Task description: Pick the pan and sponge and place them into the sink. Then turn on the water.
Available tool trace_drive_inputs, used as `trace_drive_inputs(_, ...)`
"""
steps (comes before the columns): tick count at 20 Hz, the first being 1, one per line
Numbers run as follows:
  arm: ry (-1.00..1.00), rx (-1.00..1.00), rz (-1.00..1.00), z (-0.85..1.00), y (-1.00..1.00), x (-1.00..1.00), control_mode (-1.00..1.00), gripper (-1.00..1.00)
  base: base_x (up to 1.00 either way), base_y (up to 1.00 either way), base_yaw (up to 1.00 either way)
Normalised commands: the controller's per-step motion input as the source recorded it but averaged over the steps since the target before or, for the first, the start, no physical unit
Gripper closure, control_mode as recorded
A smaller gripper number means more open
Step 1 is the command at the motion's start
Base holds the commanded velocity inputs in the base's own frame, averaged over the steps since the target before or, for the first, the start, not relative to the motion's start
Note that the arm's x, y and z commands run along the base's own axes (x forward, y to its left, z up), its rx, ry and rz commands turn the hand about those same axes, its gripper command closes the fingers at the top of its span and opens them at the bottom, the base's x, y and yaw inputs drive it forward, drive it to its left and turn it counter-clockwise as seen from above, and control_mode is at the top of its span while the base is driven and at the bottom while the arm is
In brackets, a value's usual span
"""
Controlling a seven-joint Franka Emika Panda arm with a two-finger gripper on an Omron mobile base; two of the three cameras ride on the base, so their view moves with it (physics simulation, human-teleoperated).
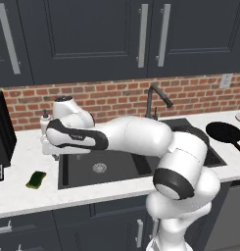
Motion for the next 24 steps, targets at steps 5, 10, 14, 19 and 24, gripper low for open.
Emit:
trace_drive_inputs(5,0.1,-0.05,0.0,-0.11,0.07,0.01,-1.0,-1.0,0.0,0.0,0.0)
trace_drive_inputs(10,0.06,-0.03,0.0,-0.25,0.25,0.01,-1.0,-1.0,0.0,0.0,0.0)
trace_drive_inputs(14,0.04,-0.01,0.0,-0.17,0.26,0.0,-1.0,-1.0,0.0,0.0,0.0)
trace_drive_inputs(19,0.05,0.0,0.0,-0.14,0.29,0.0,-1.0,-1.0,0.0,0.0,0.0)
trace_drive_inputs(24,0.06,-0.01,0.0,-0.15,0.31,0.03,-1.0,-1.0,0.0,0.0,0.0)
